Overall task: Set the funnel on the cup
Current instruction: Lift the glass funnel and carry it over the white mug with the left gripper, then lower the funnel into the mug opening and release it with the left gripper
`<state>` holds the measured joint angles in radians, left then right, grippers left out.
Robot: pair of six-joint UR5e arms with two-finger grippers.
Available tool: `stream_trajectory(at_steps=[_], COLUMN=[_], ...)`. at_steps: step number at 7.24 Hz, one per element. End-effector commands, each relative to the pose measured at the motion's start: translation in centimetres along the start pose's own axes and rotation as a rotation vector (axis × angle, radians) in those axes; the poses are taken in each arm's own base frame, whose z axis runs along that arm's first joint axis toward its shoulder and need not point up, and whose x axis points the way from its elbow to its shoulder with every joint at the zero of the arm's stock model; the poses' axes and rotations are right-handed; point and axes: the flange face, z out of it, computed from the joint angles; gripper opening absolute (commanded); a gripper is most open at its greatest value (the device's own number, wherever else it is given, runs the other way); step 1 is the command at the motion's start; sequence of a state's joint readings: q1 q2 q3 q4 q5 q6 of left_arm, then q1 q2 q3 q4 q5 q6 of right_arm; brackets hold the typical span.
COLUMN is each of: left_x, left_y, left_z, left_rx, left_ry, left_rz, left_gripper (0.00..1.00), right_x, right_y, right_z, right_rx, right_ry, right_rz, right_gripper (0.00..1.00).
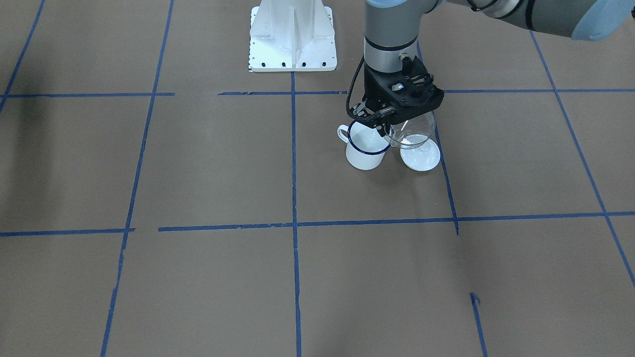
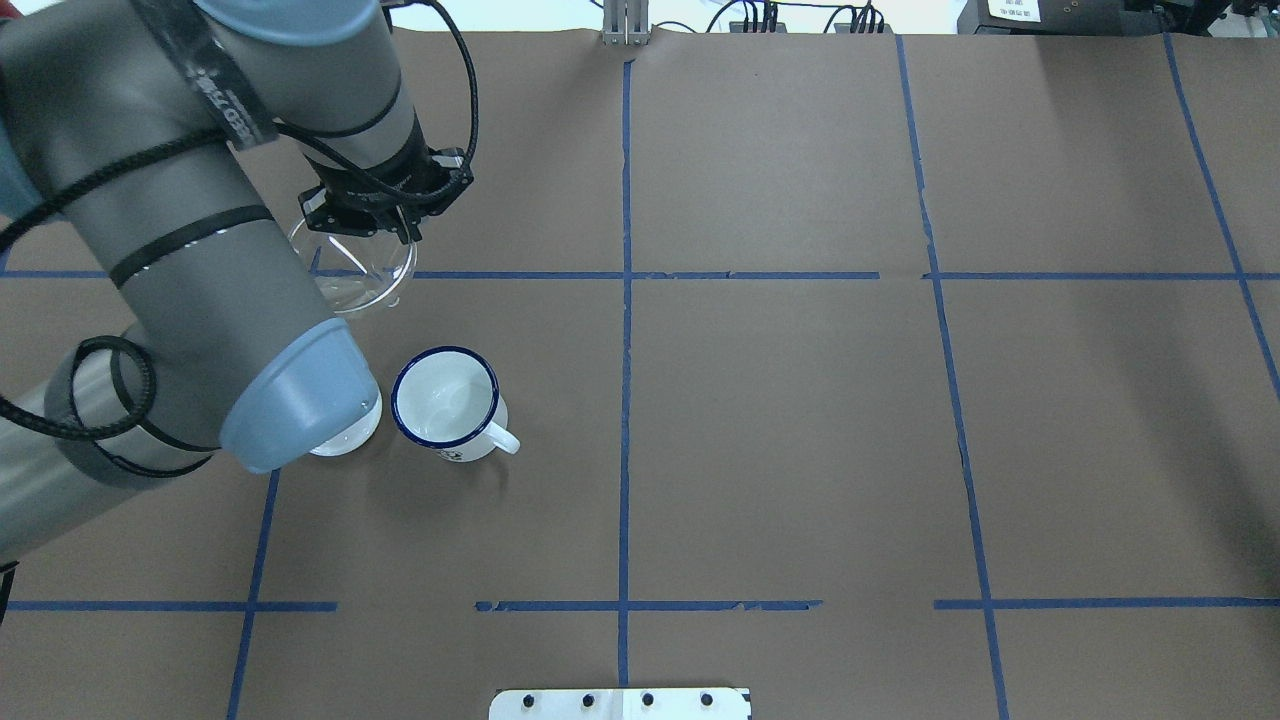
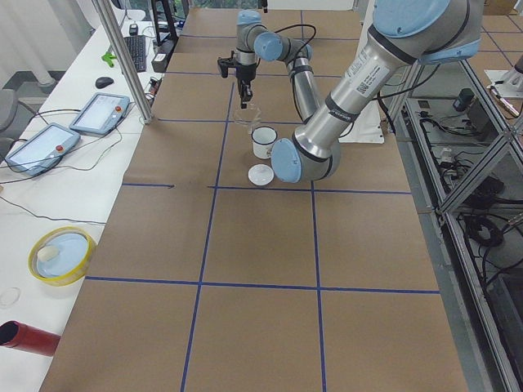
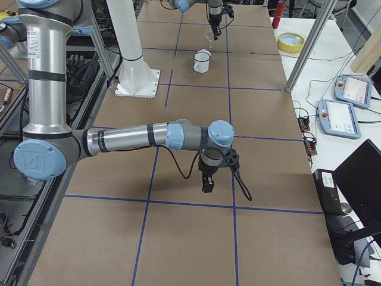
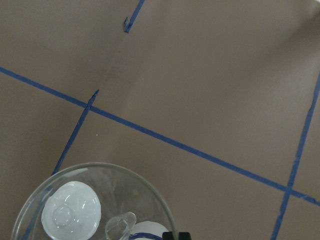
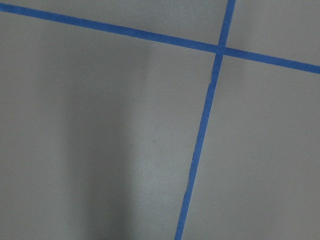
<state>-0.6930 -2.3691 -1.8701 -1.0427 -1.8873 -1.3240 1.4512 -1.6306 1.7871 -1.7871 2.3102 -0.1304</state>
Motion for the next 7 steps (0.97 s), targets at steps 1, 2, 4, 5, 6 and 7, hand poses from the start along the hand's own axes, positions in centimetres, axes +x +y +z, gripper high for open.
stream_trajectory(at_steps=[1, 2, 4, 5, 6, 7], left_x=[1.7, 2.7, 3.0, 3.0, 2.9, 2.5], left_y=[2.6, 3.7, 4.2, 4.5, 5.2, 6.1], left_z=[2.6, 5.0, 5.5, 6.0, 7.0, 8.4], left_rx=[-0.034, -0.049, -0.051, -0.055, -0.061, -0.071], left_ry=[-0.009, -0.013, 0.003, -0.004, 0.001, 0.000], left_rz=[0.043, 0.063, 0.075, 0.079, 0.092, 0.078], left_gripper=[0.00, 0.00, 0.00, 0.00, 0.00, 0.00], right_x=[0.0, 0.0, 0.0, 0.0, 0.0, 0.0], right_y=[0.0, 0.0, 0.0, 0.0, 0.0, 0.0], right_z=[0.0, 0.0, 0.0, 0.0, 0.0, 0.0], right_rx=[0.000, 0.000, 0.000, 0.000, 0.000, 0.000], right_ry=[0.000, 0.000, 0.000, 0.000, 0.000, 0.000], right_rz=[0.000, 0.000, 0.000, 0.000, 0.000, 0.000], right_gripper=[1.00, 1.00, 1.00, 1.00, 1.00, 1.00])
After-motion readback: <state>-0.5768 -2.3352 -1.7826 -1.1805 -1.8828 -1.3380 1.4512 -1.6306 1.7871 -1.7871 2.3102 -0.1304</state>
